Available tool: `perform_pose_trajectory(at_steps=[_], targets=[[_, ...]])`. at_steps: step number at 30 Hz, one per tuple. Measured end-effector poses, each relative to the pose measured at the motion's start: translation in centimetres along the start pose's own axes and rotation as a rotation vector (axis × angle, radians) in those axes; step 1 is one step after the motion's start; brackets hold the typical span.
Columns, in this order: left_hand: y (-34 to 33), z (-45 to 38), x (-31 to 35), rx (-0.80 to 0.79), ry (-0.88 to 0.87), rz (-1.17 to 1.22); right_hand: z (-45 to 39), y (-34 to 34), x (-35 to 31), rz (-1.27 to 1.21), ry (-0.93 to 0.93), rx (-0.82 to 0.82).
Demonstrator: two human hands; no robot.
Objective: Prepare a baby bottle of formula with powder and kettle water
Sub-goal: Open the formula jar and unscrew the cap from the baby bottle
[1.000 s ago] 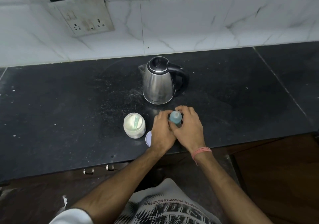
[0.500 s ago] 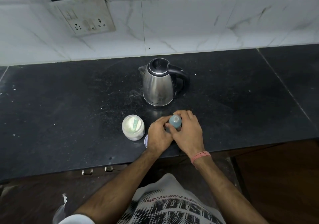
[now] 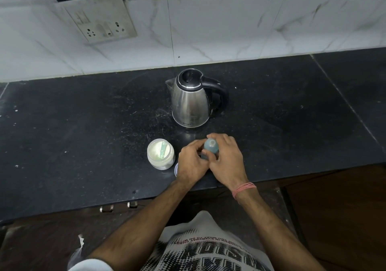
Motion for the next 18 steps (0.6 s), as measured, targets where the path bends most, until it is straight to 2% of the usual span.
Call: perform_pose_trajectory(at_steps=[5,8,13,18], targets=[[0.2,0.1,-0.2,0.020,0.006,0.009,-0.2,-0.4,-0.2,-0.020,0.035,-0.140],[0.3,0.2,0.2,0.022,-0.009,0.014,-0.4,0.1,-0.2,-0.039,-0.012,-0.095],[0.2,0.2,-0.1,0.019,0.000,-0.004,-0.9,0.9,0.3,0.063,-0.039,-0.005],[0.3,0.0,-0.2,0.017,0.015,0.003,-0.9,0.7,-0.4,0.037,-0.005,-0.084]])
Point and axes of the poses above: each hand's wrist, its own z-axis away from the middle knuckle, its own y-axis out of the back of the hand, x = y × z, the point moved 7 cm from there along -z, towards the middle knuckle, and after that the axes turned 11 degrees about x, right-handed, at the moved point
